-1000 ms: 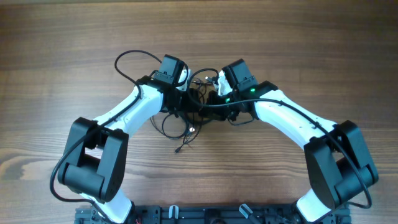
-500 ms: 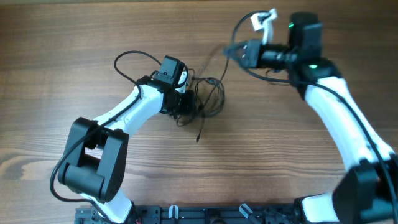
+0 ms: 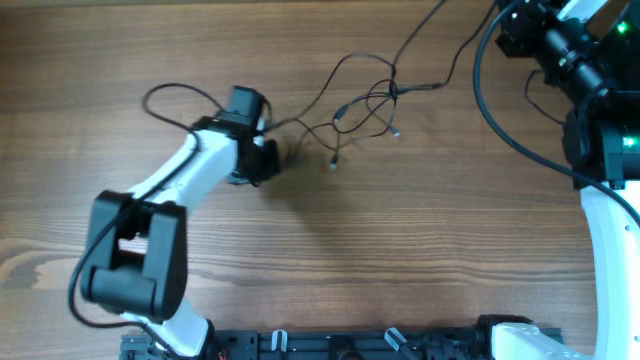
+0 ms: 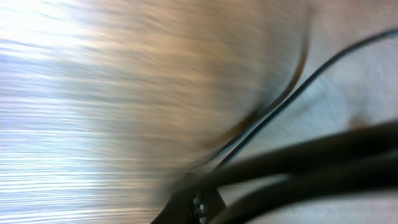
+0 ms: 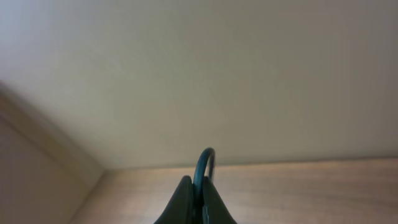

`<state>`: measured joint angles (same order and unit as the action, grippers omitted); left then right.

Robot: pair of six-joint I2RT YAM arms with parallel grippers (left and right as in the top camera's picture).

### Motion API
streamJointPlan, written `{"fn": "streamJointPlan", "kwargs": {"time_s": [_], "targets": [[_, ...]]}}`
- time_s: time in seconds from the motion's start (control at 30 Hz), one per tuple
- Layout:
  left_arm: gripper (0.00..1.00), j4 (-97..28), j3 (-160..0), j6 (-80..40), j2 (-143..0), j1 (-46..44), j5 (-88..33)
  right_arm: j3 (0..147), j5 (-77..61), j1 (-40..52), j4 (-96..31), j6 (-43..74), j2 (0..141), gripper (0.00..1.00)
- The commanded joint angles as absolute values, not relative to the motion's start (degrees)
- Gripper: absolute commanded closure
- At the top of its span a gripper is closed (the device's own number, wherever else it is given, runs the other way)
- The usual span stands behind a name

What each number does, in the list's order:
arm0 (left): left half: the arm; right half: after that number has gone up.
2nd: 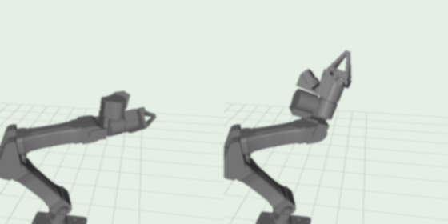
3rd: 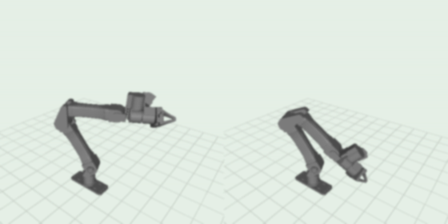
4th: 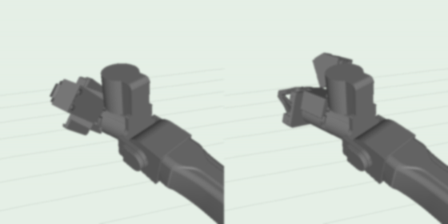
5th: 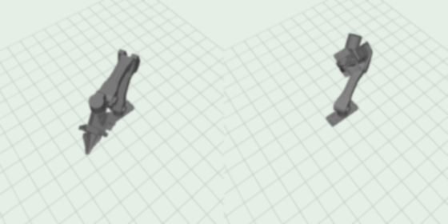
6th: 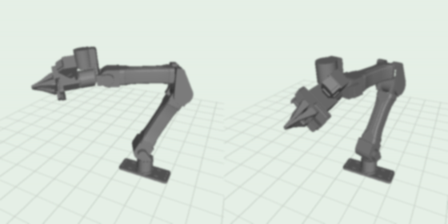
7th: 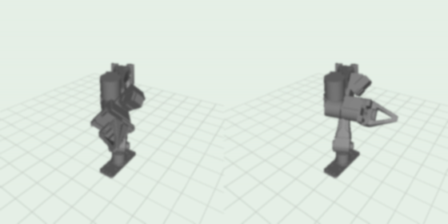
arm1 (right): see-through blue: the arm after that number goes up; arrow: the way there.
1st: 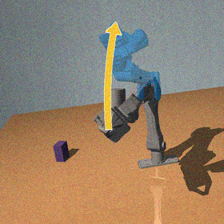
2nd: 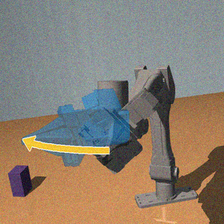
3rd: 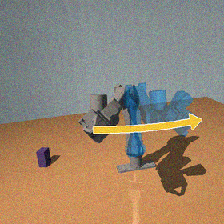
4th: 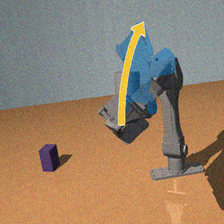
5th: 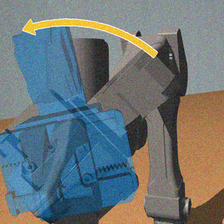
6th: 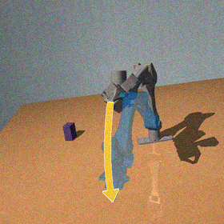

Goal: Untangle cables

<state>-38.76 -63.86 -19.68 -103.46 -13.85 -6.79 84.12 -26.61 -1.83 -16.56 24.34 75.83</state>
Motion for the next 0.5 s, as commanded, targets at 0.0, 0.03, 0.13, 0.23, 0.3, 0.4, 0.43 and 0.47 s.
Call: {"fn": "streamJointPlan", "kwargs": {"time_s": [0.0, 0.03, 0.13, 0.23, 0.3, 0.4, 0.43, 0.47], "targets": [[0.96, -38.59, -63.77, -21.93, -96.95, -8.45, -6.9, 85.3, -36.18, -1.39, -19.59, 22.39, 75.72, 0.96], [0.96, -38.17, -63.77, -21.96, -95.74, -7.57, -8.99, 85.27, -40.1, -0.67, -21.87, 19.9, 76.18, 0.96], [0.88, -35.92, -63.77, -21.91, -93.06, -6.94, -20.93, 85.12, -42.74, 1.98, -28.73, 14.24, 76.58, 0.96], [0.19, -30.0, -63.77, -19.64, -93.01, -9.32, -42.15, 85.12, -42.48, 7.35, -35.42, 7.33, 76.58, 0.96], [0.11, -27.9, -63.77, -19.46, -93.01, -11.66, -44.27, 85.12, -42.48, 9.82, -35.38, 6.46, 76.58, 0.96], [0.15, -27.14, -63.77, -15.18, -93.01, -16.78, -43.24, 85.12, -41.85, 12.32, -33.39, 6.2, 76.58, 0.96], [0.17, -26.94, -63.77, -15.18, -93.01, -17.91, -42.15, 85.12, -41.87, 12.45, -33.32, 6.26, 76.58, 0.96], [0.19, -26.63, -63.77, -15.2, -93.01, -18.74, -40.97, 85.12, -41.91, 12.45, -33.43, 7.27, 76.58, 0.96]]}}
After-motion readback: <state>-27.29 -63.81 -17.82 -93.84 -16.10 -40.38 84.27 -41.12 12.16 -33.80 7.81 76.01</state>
